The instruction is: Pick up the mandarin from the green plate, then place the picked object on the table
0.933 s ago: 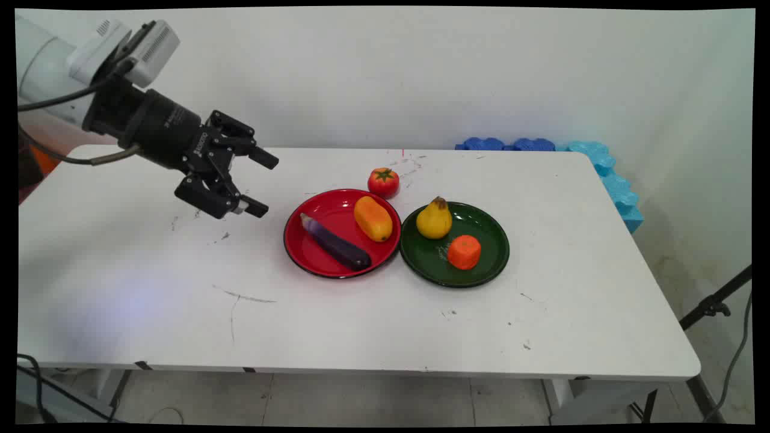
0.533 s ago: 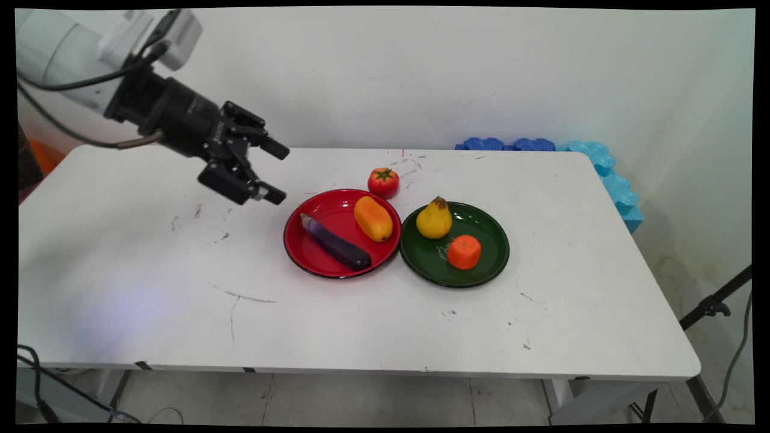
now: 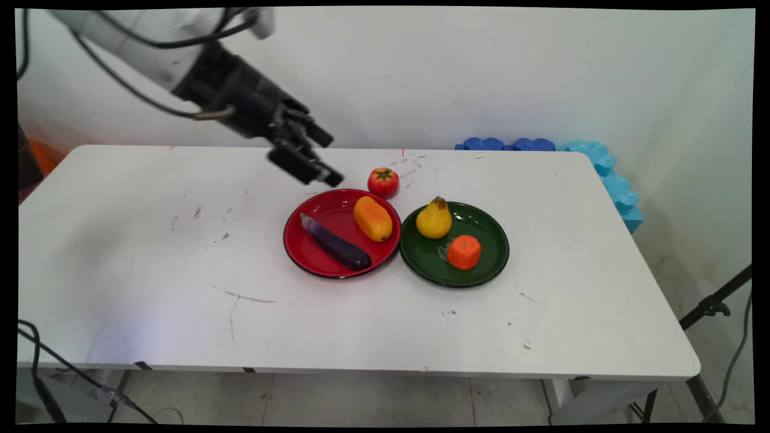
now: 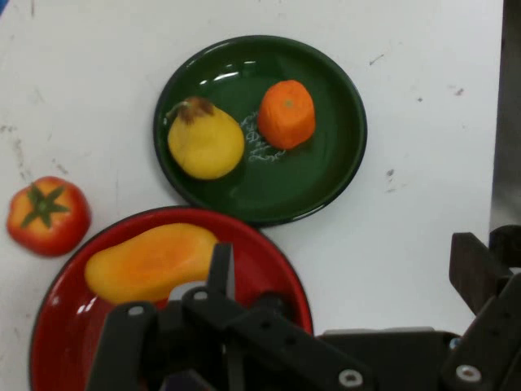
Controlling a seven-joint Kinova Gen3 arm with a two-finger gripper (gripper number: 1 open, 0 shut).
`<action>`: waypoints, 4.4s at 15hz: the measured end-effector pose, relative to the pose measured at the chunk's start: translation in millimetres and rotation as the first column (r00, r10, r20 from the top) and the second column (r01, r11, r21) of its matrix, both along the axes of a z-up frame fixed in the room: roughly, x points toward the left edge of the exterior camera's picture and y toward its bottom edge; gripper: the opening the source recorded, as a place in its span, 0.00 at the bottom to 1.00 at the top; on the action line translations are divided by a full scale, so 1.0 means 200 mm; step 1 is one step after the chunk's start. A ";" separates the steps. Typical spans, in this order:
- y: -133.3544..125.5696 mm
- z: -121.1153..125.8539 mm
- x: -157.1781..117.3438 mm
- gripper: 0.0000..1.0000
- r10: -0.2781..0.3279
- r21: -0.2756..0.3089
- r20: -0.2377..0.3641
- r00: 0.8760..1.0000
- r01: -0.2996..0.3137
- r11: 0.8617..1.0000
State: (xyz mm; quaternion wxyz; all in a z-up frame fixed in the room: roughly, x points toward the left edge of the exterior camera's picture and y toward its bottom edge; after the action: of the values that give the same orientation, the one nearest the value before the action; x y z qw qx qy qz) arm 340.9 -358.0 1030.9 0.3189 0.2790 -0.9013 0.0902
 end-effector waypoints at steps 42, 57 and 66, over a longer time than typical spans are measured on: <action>-0.74 -1.03 -1.26 0.00 -0.055 0.140 0.189 0.980 0.029 0.990; -0.21 -0.51 -0.77 0.00 -0.145 0.075 0.163 0.976 0.134 0.988; -0.08 -0.85 -0.59 0.00 -0.174 0.093 0.199 0.964 0.159 0.983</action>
State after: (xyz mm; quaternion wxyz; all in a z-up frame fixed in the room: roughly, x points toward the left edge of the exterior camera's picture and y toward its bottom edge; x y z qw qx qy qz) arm 223.7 -374.2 860.7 0.2190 0.2034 -0.9526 0.0570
